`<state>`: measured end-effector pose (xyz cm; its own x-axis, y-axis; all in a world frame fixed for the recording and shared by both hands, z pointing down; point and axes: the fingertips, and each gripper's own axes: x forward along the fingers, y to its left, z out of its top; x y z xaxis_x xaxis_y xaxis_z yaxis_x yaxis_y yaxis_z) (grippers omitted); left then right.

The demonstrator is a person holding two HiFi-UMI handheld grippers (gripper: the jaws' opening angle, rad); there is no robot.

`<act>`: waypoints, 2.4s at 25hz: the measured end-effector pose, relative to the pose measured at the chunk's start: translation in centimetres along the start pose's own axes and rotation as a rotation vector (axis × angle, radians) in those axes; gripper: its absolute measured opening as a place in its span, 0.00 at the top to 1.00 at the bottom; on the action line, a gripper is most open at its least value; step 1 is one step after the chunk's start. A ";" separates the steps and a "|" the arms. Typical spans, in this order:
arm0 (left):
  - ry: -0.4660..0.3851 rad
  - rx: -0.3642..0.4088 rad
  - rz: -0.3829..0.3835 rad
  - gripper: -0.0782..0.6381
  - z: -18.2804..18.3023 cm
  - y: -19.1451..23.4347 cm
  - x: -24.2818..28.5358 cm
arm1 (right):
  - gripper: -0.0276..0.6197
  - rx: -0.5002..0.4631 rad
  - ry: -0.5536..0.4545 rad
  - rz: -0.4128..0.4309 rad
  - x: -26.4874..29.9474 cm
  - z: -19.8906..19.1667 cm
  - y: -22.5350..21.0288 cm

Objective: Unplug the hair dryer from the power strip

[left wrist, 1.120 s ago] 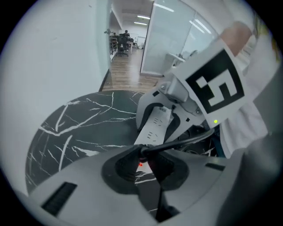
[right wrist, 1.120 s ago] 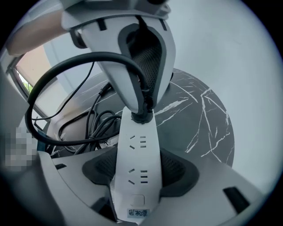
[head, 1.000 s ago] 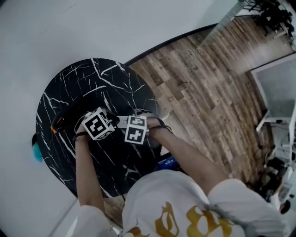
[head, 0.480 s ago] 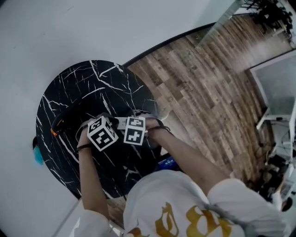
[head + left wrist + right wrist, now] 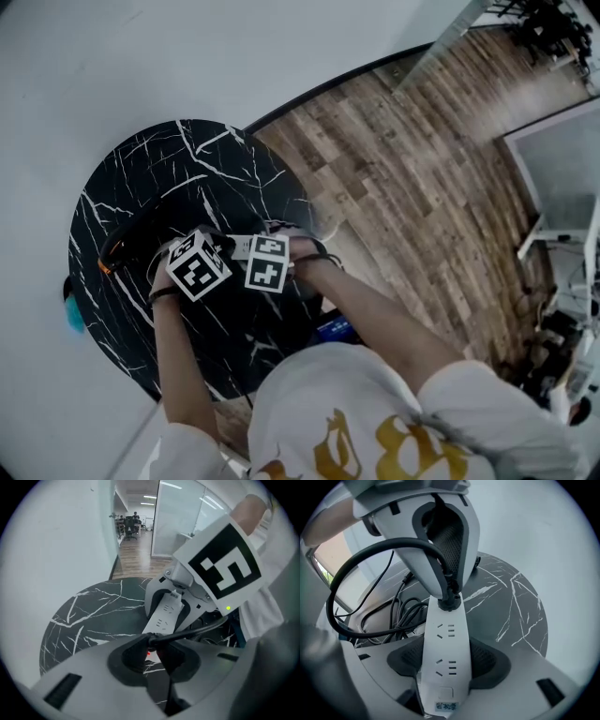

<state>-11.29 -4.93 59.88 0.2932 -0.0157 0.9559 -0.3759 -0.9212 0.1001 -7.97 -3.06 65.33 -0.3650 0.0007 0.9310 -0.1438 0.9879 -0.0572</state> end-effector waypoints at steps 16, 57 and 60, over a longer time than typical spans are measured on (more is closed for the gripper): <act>-0.068 -0.061 0.025 0.82 -0.3 0.6 -2.0 | 0.54 0.012 -0.003 -0.004 -0.2 -0.2 -0.1; -0.243 -0.390 0.116 0.81 -4.3 -4.5 0.3 | 0.54 0.216 -0.291 -0.152 -8.1 -0.5 -1.0; -0.204 -0.386 0.091 0.81 -4.5 -4.7 0.8 | 0.54 0.220 -0.296 -0.154 -8.4 -0.8 -1.2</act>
<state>-13.27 1.15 61.46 0.3970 -0.2019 0.8953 -0.6973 -0.7007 0.1511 -4.00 -4.09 57.88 -0.5685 -0.2210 0.7924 -0.3996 0.9162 -0.0311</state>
